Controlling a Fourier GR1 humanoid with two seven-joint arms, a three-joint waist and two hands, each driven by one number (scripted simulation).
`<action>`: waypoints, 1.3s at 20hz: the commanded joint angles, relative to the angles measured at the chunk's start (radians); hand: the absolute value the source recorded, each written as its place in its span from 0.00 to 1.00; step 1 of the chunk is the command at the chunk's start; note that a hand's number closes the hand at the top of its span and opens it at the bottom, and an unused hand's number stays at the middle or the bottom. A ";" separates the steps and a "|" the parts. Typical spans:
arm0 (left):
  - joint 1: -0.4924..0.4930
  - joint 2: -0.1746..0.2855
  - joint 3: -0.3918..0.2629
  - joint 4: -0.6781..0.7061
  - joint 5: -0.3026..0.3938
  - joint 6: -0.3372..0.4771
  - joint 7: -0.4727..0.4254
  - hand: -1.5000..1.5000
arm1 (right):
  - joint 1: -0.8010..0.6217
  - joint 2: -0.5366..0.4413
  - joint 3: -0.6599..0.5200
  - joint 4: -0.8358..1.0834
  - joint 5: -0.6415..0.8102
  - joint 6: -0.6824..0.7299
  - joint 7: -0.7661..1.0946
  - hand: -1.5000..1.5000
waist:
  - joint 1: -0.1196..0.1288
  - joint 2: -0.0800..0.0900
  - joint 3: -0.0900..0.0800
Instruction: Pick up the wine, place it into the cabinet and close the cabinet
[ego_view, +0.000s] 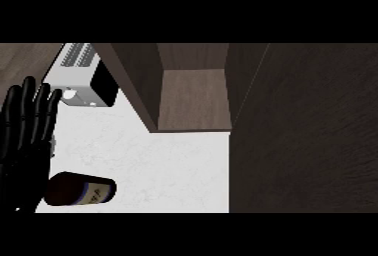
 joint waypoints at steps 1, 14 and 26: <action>0.043 0.039 0.024 -0.039 0.073 -0.086 -0.034 0.00 | -0.010 0.028 0.046 -0.084 0.063 -0.050 0.070 0.00 | 0.018 0.017 -0.010; 0.323 0.316 0.291 -0.189 0.934 -0.449 0.174 0.00 | 0.223 0.018 0.179 -0.305 -0.097 0.059 0.213 0.00 | 0.029 0.011 -0.009; 0.389 0.429 0.567 -0.276 1.290 -0.369 0.372 0.00 | 0.179 0.038 0.374 -0.534 0.061 -0.059 0.477 0.00 | 0.022 0.014 -0.009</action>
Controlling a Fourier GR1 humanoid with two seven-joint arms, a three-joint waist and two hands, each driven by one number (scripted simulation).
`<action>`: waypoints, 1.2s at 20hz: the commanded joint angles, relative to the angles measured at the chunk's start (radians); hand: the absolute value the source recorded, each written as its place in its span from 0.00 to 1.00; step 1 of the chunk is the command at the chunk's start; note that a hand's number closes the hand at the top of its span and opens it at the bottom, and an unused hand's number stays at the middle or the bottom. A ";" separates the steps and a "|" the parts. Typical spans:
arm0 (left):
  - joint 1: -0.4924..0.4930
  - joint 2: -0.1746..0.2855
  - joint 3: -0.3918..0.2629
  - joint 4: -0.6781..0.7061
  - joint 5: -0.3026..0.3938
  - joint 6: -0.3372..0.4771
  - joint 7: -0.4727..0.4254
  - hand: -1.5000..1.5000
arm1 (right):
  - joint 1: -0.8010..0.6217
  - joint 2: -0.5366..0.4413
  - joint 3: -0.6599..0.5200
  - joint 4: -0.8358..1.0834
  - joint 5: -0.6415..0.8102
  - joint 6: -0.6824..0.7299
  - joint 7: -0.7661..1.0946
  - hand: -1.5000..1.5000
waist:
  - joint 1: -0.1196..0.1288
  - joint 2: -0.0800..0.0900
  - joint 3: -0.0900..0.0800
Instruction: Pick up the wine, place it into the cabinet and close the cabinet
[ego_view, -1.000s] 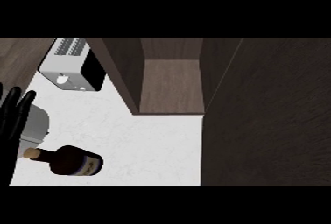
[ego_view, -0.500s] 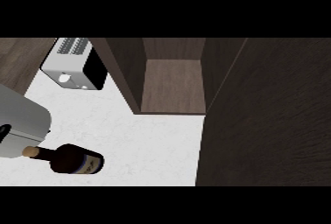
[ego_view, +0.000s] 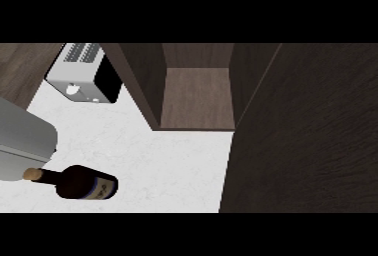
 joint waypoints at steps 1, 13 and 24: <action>-0.039 -0.007 0.011 -0.016 0.008 0.052 0.059 0.00 | 0.004 -0.010 0.029 -0.100 0.062 -0.020 0.070 0.00 | -0.009 0.003 0.000; -0.033 -0.007 0.091 0.016 0.042 0.018 0.135 0.00 | -0.033 -0.034 0.188 -0.191 0.185 -0.136 0.198 0.00 | -0.018 -0.001 -0.001; -0.122 -0.091 -0.014 0.090 -0.180 0.001 0.134 0.00 | -0.152 -0.055 0.199 -0.183 0.203 -0.220 0.270 0.00 | -0.026 0.002 -0.001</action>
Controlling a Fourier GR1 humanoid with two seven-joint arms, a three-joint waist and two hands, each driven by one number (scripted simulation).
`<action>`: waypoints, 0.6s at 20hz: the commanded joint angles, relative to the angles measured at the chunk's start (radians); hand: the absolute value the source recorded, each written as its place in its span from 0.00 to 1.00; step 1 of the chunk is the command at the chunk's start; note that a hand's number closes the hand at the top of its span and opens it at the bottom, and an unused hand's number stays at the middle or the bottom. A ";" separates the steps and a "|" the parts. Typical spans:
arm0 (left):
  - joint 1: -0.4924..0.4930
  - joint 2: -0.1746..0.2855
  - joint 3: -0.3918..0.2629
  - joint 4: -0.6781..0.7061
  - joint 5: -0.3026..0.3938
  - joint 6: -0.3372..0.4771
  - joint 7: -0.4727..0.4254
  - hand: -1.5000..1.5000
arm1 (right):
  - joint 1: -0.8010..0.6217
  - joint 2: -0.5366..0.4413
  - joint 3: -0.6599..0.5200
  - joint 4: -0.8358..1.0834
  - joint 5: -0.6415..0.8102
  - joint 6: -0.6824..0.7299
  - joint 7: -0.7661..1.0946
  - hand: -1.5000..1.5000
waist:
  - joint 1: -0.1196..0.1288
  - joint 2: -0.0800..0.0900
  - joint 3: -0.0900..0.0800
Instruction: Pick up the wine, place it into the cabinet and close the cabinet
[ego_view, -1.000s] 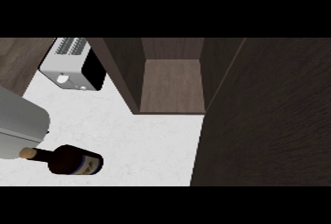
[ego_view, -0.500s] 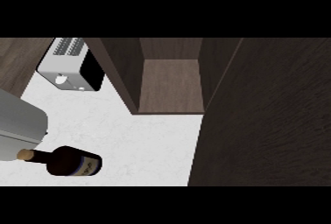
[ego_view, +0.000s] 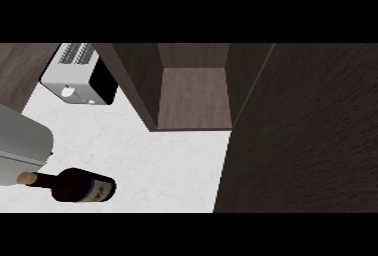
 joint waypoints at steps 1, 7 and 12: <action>-0.016 -0.066 -0.050 0.101 -0.106 -0.103 -0.045 0.00 | 0.009 -0.033 0.043 -0.178 0.134 -0.026 0.098 0.00 | -0.007 -0.001 -0.001; -0.012 -0.138 -0.079 0.172 -0.229 -0.173 -0.097 0.00 | -0.024 -0.071 0.022 -0.186 0.111 -0.052 0.121 0.00 | -0.001 -0.001 -0.001; -0.047 -0.154 -0.070 0.325 -0.320 -0.269 -0.160 0.00 | -0.092 -0.070 0.037 -0.171 0.134 -0.100 0.185 0.00 | -0.002 0.000 -0.002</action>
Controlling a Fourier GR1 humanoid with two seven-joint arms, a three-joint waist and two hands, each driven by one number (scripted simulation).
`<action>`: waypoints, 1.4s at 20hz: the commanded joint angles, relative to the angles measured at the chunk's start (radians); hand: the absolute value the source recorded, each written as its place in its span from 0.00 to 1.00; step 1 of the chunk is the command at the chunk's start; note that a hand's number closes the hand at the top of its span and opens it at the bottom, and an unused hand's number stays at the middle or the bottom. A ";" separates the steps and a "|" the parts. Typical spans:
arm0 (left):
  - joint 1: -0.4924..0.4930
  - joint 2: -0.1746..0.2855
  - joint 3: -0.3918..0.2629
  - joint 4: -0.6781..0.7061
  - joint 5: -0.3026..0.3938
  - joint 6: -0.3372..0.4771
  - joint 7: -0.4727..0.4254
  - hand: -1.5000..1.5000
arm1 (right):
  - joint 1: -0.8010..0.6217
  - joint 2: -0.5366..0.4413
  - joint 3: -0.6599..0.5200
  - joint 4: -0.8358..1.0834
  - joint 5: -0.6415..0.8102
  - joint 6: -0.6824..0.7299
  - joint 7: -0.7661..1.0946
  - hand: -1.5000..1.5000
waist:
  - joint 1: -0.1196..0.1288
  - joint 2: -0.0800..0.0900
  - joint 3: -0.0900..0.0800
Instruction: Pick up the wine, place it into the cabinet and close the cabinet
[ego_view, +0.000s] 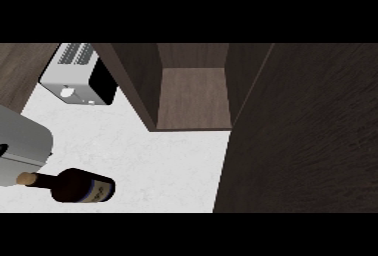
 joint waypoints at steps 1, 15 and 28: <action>-0.032 -0.063 -0.016 0.144 -0.116 -0.092 -0.089 0.00 | 0.022 -0.031 0.003 -0.177 0.103 -0.019 0.054 0.00 | -0.008 0.001 0.000; -0.037 -0.119 0.057 0.412 -0.396 -0.274 -0.351 0.00 | -0.001 -0.089 0.082 -0.175 0.130 -0.073 0.068 0.00 | 0.002 0.000 0.000; -0.121 -0.101 0.071 0.698 -0.669 -0.298 -0.594 0.00 | 0.022 -0.149 0.092 -0.185 0.124 -0.130 0.019 0.00 | -0.004 0.001 0.000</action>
